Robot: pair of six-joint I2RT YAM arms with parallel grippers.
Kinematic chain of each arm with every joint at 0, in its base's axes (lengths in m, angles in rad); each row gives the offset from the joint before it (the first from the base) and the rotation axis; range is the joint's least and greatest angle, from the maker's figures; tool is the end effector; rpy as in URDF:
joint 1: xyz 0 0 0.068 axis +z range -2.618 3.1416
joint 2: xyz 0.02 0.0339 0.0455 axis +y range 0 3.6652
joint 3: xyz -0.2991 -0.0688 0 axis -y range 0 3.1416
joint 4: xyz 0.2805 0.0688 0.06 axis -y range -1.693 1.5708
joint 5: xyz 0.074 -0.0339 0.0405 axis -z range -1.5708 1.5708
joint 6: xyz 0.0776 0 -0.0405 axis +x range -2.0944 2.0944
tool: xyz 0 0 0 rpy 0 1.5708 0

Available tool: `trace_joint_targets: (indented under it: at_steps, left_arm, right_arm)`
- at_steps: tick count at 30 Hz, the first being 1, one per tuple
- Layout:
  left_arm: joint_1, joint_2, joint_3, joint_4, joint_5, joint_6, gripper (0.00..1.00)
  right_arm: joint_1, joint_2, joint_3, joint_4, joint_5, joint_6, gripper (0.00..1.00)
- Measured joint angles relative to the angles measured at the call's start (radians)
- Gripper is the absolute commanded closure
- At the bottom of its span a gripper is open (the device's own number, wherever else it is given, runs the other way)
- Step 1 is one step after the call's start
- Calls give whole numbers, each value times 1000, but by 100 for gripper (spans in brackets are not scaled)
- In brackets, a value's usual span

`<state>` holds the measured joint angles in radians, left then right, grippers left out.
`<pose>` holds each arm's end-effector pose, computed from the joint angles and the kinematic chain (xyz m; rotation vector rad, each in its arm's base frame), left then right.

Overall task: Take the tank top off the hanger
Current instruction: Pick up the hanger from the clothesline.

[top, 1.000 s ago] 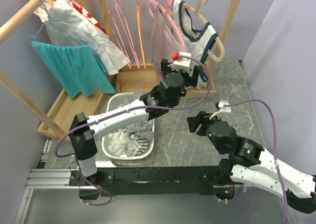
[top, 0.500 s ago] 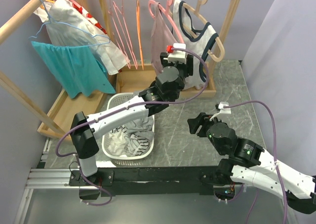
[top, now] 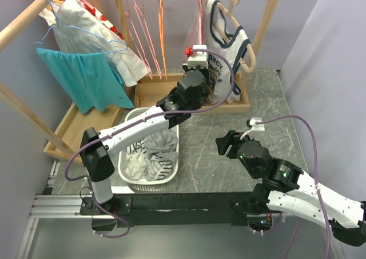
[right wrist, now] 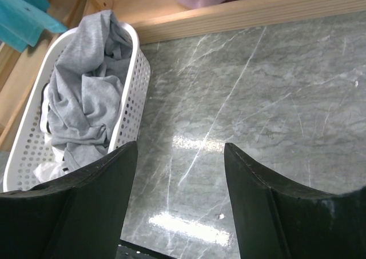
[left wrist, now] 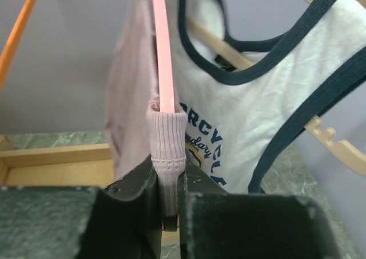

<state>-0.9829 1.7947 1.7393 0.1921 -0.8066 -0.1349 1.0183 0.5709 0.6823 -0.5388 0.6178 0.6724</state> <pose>0.3219 -0.3819 0.4669 -0.0462 1.4842 -0.3287 0.1250 0.1171 0.3090 0.0576 1.9489 0.5150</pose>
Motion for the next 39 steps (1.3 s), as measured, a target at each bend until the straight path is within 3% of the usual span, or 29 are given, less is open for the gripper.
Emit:
trace_joint_targets:
  at_steps: [22,30,39]
  left_arm:
    - [25,-198,-63,-184,-2,33,99]
    - [32,-276,-45,-305,59,37,99]
    - [41,-402,-77,-290,88,45,99]
  right_arm:
    - [-2,36,0,22,-5,-8,30]
    - [-2,-6,8,15,16,-11,28]
    - [-5,-14,45,14,40,-34,27]
